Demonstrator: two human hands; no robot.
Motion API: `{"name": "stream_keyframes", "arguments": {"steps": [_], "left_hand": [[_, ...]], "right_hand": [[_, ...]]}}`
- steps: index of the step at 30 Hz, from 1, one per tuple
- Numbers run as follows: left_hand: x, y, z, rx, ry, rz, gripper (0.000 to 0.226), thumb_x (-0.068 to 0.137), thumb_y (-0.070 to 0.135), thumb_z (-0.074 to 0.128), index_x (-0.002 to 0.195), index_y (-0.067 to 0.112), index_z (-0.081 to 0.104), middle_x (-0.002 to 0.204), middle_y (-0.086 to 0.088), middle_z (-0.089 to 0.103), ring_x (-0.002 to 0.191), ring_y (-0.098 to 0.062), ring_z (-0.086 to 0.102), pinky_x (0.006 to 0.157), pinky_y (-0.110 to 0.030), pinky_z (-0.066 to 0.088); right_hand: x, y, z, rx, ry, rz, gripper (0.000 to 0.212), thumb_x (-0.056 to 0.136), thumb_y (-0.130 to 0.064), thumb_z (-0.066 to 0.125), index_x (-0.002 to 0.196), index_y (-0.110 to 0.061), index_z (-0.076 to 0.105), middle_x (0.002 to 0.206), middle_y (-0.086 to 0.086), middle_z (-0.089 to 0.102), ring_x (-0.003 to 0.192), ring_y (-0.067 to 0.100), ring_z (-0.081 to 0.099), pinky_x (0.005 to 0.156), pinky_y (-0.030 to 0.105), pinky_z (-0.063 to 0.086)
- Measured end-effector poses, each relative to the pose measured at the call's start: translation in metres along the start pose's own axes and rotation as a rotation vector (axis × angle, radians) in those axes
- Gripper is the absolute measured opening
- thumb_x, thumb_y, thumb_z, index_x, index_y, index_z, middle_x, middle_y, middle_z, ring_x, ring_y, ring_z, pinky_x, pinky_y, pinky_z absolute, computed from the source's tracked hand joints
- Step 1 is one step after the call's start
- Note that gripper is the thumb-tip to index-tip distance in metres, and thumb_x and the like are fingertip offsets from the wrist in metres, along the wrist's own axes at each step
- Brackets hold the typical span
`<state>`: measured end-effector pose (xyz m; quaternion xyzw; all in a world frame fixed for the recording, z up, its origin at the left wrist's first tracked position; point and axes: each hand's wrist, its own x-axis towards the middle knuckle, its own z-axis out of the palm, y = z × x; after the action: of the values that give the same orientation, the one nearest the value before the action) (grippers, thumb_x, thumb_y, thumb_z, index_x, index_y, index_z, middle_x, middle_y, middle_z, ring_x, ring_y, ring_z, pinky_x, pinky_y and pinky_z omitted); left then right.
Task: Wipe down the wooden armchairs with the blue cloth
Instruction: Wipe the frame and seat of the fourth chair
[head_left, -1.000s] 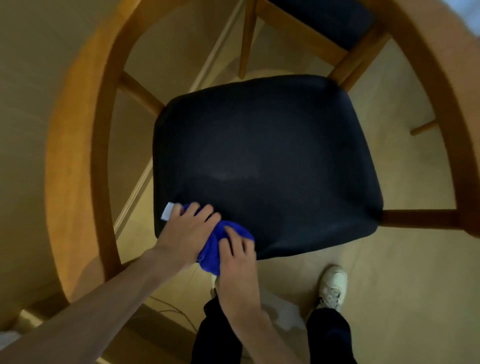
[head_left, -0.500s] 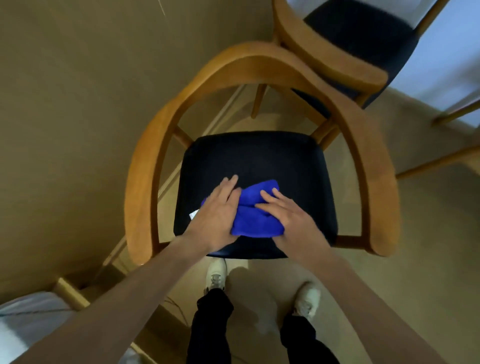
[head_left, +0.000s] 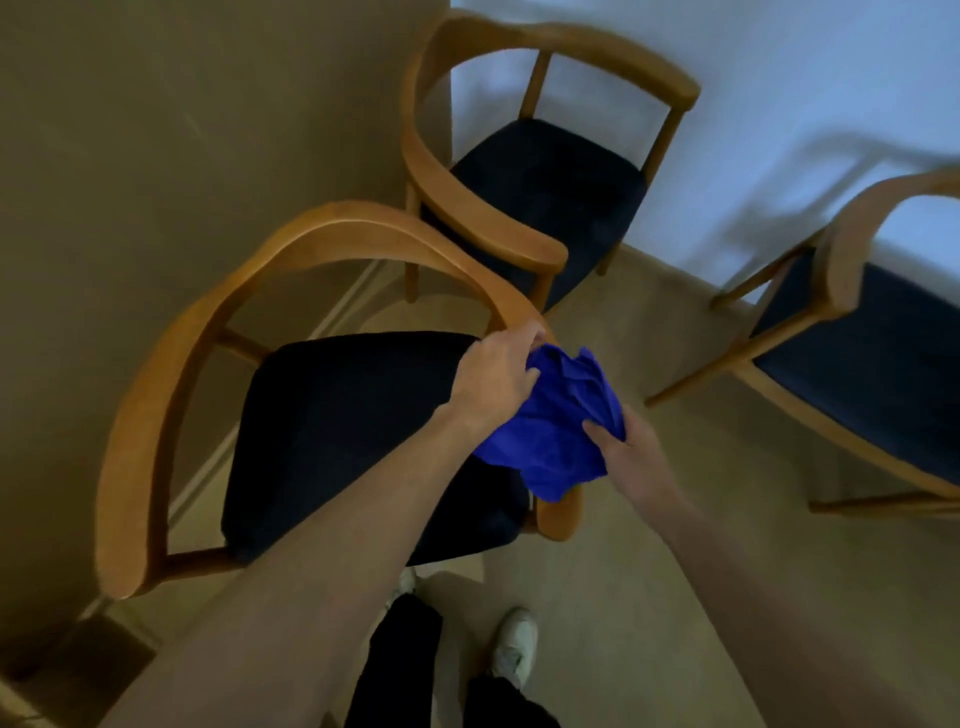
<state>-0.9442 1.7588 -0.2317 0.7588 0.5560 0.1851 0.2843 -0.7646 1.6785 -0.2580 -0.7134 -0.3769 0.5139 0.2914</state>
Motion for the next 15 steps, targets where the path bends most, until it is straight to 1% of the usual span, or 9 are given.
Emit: {"name": "stream_keyframes", "arguments": {"steps": [2,3,4,6,9,11,13,14,15], "left_hand": [[0.006,-0.012,0.029,0.023,-0.136,-0.016,0.044,0.087,0.025,0.069,0.127,0.017,0.051,0.120,-0.002,0.060,0.111,-0.021,0.056,0.092,-0.036,0.049],[0.004,-0.020,0.045,0.032,-0.175,-0.026,0.047,0.086,0.027,0.069,0.128,0.017,0.051,0.124,-0.003,0.057,0.113,-0.021,0.054,0.094,-0.037,0.049],[0.000,-0.028,0.061,0.042,-0.182,-0.040,0.050,0.086,0.029,0.069,0.130,0.017,0.049,0.129,-0.003,0.053,0.117,-0.021,0.051,0.096,-0.035,0.047],[-0.017,-0.040,0.085,-0.020,-0.148,-0.102,0.062,0.085,0.034,0.068,0.139,0.018,0.041,0.142,-0.004,0.040,0.127,-0.022,0.042,0.102,-0.032,0.040],[-0.042,-0.053,0.106,-0.327,-0.026,-0.294,0.080,0.082,0.035,0.070,0.148,0.030,0.025,0.156,0.001,0.015,0.140,-0.017,0.020,0.106,-0.028,0.028],[-0.054,-0.067,0.111,-0.569,-0.011,-0.424,0.080,0.081,0.022,0.068,0.144,0.045,0.025,0.152,0.011,0.017,0.139,-0.010,0.027,0.098,-0.018,0.038],[-0.061,-0.082,0.111,-0.585,-0.122,-0.364,0.093,0.080,0.003,0.065,0.141,0.058,0.022,0.152,0.014,0.013,0.126,0.009,0.038,0.077,-0.007,0.047],[-0.063,-0.088,0.110,-0.526,-0.194,-0.303,0.102,0.080,-0.004,0.064,0.141,0.062,0.017,0.155,0.013,0.004,0.116,0.019,0.041,0.074,-0.005,0.047],[-0.061,-0.092,0.108,-0.460,-0.243,-0.246,0.106,0.081,-0.007,0.064,0.142,0.062,0.012,0.158,0.011,-0.004,0.109,0.022,0.044,0.077,-0.007,0.049]], "right_hand": [[0.019,0.024,-0.004,-0.267,0.112,0.049,0.036,0.100,-0.024,0.054,0.134,-0.013,0.048,0.128,0.008,0.060,0.111,0.024,0.059,0.084,0.033,0.049],[0.026,0.036,-0.005,-0.396,0.191,0.065,0.047,0.099,-0.027,0.054,0.140,-0.008,0.041,0.136,0.012,0.054,0.117,0.027,0.056,0.093,0.037,0.047],[0.032,0.043,-0.006,-0.464,0.259,0.046,0.055,0.098,-0.029,0.055,0.144,-0.007,0.036,0.143,0.013,0.048,0.124,0.028,0.051,0.101,0.038,0.043],[0.037,0.051,-0.002,-0.452,0.293,-0.055,0.058,0.098,-0.035,0.054,0.147,-0.013,0.034,0.147,0.006,0.044,0.132,0.022,0.045,0.104,0.032,0.038],[0.037,0.048,0.006,-0.392,0.177,-0.182,0.064,0.088,-0.060,0.058,0.141,-0.029,0.040,0.140,-0.010,0.045,0.126,0.005,0.041,0.102,0.027,0.036],[0.031,0.048,0.009,-0.536,0.053,-0.332,0.074,0.077,-0.070,0.064,0.139,-0.035,0.043,0.148,-0.010,0.034,0.136,0.004,0.028,0.111,0.030,0.028],[0.026,0.053,0.009,-0.726,-0.044,-0.494,0.081,0.072,-0.064,0.072,0.141,-0.032,0.047,0.160,-0.003,0.022,0.147,0.018,0.018,0.116,0.039,0.022],[0.024,0.055,0.010,-0.769,-0.057,-0.529,0.078,0.073,-0.058,0.075,0.140,-0.028,0.051,0.161,0.001,0.021,0.147,0.023,0.020,0.117,0.043,0.023],[0.021,0.057,0.010,-0.775,-0.051,-0.542,0.071,0.075,-0.053,0.077,0.137,-0.025,0.056,0.160,0.004,0.023,0.146,0.026,0.023,0.116,0.045,0.026]]}}
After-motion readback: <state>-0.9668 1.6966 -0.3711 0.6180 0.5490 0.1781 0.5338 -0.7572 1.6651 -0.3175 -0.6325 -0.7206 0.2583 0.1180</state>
